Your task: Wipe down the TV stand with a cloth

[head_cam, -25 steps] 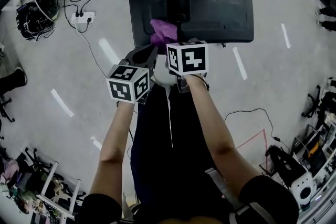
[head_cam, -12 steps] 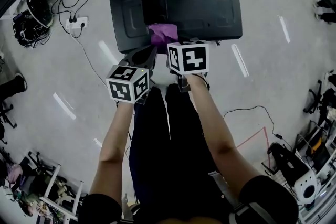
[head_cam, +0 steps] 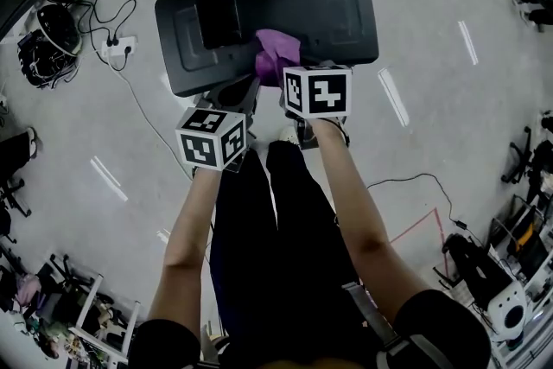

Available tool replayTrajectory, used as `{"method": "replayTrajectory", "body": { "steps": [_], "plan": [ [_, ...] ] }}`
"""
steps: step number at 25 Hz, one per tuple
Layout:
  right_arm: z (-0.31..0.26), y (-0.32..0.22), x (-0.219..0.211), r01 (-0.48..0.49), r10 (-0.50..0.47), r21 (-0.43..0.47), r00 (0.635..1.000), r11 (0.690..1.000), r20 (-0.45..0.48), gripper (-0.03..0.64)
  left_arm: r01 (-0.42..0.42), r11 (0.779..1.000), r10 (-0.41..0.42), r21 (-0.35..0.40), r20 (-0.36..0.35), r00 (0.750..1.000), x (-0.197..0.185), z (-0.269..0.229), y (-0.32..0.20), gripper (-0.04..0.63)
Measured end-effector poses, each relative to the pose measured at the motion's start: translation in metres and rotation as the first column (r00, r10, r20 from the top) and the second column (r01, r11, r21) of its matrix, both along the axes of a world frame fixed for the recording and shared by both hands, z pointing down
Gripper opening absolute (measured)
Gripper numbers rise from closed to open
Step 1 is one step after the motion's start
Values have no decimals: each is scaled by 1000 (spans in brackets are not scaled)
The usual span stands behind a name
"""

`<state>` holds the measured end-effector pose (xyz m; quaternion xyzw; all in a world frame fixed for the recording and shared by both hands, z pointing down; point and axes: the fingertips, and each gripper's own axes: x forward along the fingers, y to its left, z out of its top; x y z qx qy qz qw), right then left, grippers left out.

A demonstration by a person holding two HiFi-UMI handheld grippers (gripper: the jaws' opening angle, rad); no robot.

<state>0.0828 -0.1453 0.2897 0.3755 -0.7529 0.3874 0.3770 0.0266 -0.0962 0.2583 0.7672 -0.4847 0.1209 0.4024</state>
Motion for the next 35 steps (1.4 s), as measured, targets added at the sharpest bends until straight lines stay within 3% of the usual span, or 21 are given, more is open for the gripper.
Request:
{"method": "replayTrajectory", "body": {
  "steps": [13, 35],
  "plan": [
    [-1, -29, 63, -39, 40, -15, 999, 999, 36, 109, -6, 1000, 6, 5, 13, 1000, 57, -1, -19, 6],
    [-2, -74, 171, -136, 138, 50, 989, 989, -55, 109, -14, 1000, 14, -5, 12, 1000, 90, 2, -23, 6]
  ]
}}
